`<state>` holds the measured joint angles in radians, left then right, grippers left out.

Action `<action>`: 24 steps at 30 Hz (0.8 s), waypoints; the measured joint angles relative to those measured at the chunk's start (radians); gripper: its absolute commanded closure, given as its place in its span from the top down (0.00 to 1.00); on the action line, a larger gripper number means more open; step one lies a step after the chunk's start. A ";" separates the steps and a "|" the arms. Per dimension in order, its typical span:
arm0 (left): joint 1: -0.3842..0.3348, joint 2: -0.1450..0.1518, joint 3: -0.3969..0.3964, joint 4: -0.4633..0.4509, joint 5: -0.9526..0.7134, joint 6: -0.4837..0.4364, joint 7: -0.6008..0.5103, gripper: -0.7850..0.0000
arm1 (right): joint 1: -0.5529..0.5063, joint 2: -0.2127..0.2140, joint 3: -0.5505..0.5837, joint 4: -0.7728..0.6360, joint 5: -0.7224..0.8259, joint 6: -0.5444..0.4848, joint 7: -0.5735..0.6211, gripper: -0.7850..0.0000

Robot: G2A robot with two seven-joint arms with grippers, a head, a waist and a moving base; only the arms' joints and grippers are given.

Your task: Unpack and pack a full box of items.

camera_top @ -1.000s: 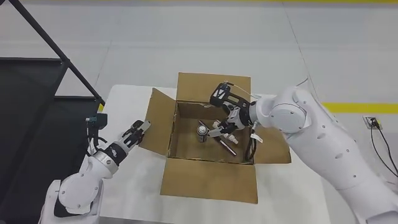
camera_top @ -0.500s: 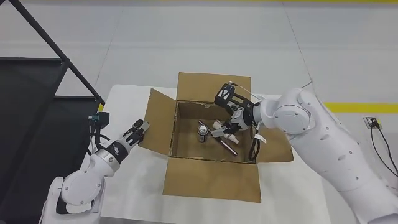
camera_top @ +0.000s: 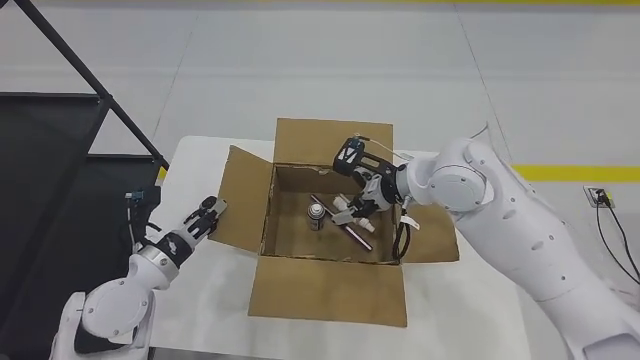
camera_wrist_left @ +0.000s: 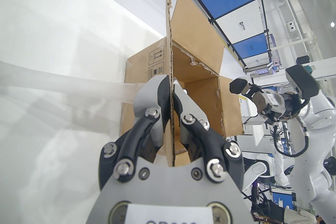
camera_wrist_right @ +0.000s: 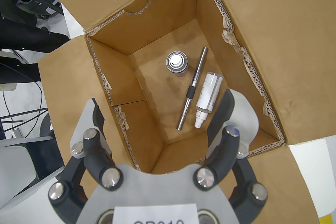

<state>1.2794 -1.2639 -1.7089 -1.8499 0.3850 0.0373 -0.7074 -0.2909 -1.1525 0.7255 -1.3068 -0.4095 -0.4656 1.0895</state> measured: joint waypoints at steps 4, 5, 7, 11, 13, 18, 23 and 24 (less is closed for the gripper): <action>0.003 0.007 -0.018 0.007 -0.007 -0.013 -0.011 0.00 | 0.011 -0.011 -0.020 0.008 0.004 0.004 0.003 1.00; 0.003 0.009 -0.023 0.008 -0.007 -0.018 -0.014 0.00 | 0.015 -0.014 -0.025 0.011 0.006 0.004 0.004 1.00; 0.004 0.012 -0.030 0.013 -0.009 -0.026 -0.019 0.00 | 0.019 -0.018 -0.034 0.015 0.008 0.006 0.005 1.00; 0.000 0.019 -0.041 0.025 -0.015 -0.033 -0.022 0.00 | 0.028 -0.032 -0.059 0.025 0.012 0.009 0.005 1.00; -0.002 0.021 -0.044 0.028 -0.017 -0.034 -0.020 0.12 | 0.034 -0.040 -0.073 0.031 0.013 0.012 0.003 1.00; -0.005 0.027 -0.046 0.033 -0.026 -0.035 -0.012 1.00 | 0.058 -0.070 -0.125 0.062 0.012 0.020 0.001 1.00; -0.005 0.031 -0.052 0.029 -0.045 -0.022 0.013 1.00 | 0.091 -0.113 -0.189 0.108 0.001 0.049 -0.014 1.00; -0.003 0.032 -0.055 0.027 -0.049 -0.020 0.020 1.00 | 0.098 -0.123 -0.201 0.116 -0.003 0.058 -0.017 1.00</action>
<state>1.2759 -1.2320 -1.7635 -1.8228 0.3357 0.0177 -0.6873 -0.1932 -1.2751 0.5242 -1.1903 -0.4129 -0.4073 1.0724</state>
